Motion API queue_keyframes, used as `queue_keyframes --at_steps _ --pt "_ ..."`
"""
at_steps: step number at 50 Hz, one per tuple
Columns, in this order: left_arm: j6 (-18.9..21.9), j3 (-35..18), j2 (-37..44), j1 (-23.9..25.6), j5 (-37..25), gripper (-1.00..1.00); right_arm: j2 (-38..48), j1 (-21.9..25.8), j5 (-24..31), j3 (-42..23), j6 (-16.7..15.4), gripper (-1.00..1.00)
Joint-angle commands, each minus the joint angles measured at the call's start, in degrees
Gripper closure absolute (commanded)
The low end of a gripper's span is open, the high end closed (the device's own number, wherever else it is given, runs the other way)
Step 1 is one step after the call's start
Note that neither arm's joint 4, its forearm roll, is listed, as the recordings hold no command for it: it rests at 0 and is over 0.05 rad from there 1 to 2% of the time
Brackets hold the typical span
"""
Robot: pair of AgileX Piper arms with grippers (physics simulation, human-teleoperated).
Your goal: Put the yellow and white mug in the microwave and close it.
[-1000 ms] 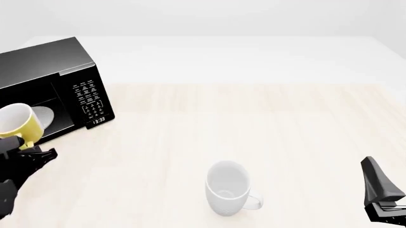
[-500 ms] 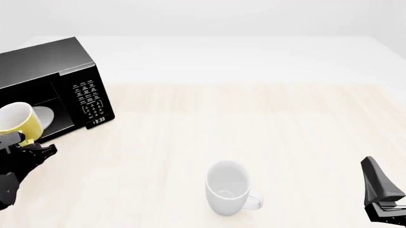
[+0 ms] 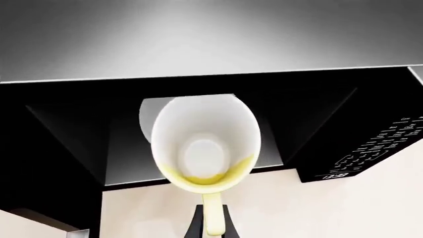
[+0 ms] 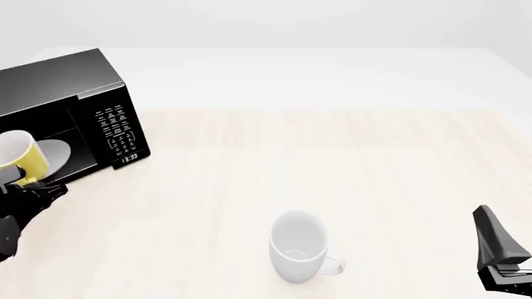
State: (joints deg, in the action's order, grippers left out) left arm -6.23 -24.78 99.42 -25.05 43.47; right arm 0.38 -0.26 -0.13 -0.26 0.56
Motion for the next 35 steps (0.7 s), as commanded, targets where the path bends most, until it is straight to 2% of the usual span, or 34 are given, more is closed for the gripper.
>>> queue_keyframes --at_steps 1,35 --pt "0.0 -2.8 1.2 -0.4 -1.1 1.00 0.0 0.0 0.0 0.0 0.0 -1.00" --pt "-2.7 -9.6 1.3 -0.8 -6.0 1.00 0.0 0.0 0.0 0.0 0.0 -1.00"
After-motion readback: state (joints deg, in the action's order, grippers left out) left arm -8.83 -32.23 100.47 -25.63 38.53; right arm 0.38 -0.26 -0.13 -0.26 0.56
